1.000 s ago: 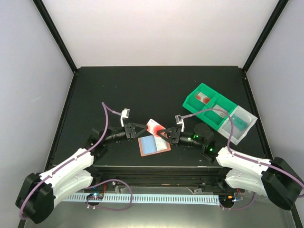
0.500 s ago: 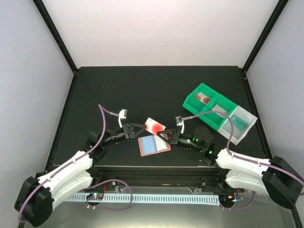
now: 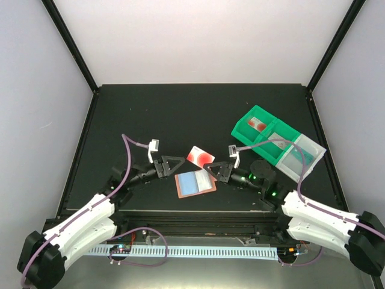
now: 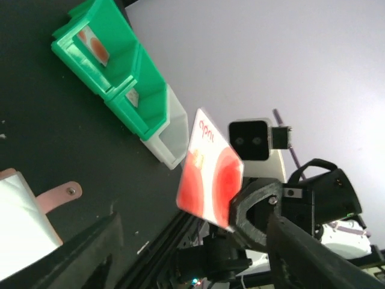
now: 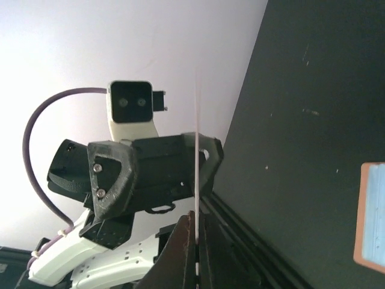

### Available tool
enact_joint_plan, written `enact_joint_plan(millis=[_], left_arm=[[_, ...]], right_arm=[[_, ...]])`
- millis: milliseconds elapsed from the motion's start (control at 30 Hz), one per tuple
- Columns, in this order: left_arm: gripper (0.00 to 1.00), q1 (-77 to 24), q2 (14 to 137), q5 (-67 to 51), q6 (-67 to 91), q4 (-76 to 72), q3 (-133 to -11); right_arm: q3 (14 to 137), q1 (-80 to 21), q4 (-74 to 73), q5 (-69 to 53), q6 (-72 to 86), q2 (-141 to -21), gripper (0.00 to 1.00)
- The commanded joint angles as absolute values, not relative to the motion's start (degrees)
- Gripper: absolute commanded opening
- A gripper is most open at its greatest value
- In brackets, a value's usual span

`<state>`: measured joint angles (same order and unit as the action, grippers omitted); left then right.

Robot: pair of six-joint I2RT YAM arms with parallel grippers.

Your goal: Take the credit cards out of the card holder

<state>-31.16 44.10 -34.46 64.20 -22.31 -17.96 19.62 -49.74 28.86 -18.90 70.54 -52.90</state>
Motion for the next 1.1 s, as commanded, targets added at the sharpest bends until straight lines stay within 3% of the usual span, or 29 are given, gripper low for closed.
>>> enact_joint_plan(millis=[0,167,633,1067], left_arm=[[0.76,-31.0,41.5,-33.2,54.8,-10.1,-23.2],[0.98,-31.0,40.8,-30.7,44.7,3.2,-27.9],[0.99,-30.9,44.4,-28.9,33.6,17.1,-31.0],[0.99,-30.8,46.1,-33.6,35.0,14.1,-28.8]], right_arm=[[24.2,-48.9,14.2,-12.5,62.0,-47.8,0.01],[28.1,-41.0,2.7,-14.1,56.0,-45.1,0.01],[44.2,-8.3,-16.2,-25.7,38.8,-62.2,0.01],[62.5,-0.9,-22.4,-21.2,35.6,-88.4,0.01]])
